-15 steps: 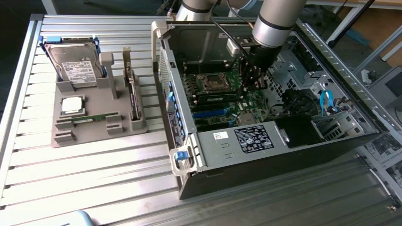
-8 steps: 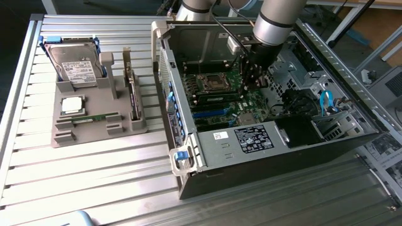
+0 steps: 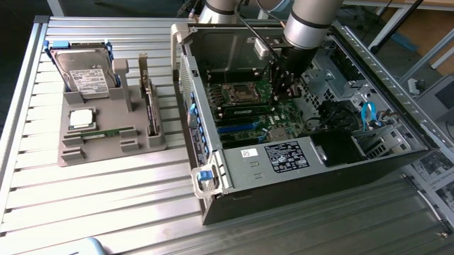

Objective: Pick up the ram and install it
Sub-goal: 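Press down the ram until it locks into place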

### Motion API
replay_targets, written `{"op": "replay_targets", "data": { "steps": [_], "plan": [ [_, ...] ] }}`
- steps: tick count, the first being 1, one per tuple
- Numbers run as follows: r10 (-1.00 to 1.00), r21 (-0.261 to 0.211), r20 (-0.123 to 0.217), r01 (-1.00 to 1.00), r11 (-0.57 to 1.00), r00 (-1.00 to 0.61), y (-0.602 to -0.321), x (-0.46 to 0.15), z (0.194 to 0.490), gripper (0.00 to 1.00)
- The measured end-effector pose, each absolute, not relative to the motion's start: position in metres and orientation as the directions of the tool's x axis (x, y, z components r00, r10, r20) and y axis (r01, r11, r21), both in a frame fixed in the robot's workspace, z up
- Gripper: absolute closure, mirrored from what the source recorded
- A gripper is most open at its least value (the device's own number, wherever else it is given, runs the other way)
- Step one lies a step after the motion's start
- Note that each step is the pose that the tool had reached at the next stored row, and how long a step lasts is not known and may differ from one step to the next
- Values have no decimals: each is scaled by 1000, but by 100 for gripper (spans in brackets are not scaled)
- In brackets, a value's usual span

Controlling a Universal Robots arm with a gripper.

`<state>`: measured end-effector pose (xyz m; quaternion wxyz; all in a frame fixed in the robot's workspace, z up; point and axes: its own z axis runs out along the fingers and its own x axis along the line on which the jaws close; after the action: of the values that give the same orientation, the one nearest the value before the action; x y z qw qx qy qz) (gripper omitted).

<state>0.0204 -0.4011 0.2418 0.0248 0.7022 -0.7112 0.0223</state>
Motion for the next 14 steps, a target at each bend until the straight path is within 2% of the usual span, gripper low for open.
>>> {"op": "replay_targets", "data": {
  "steps": [14],
  "plan": [
    [-998, 2, 67, -1000, 13, -13, -401, -28, 242, 89]
  ]
}}
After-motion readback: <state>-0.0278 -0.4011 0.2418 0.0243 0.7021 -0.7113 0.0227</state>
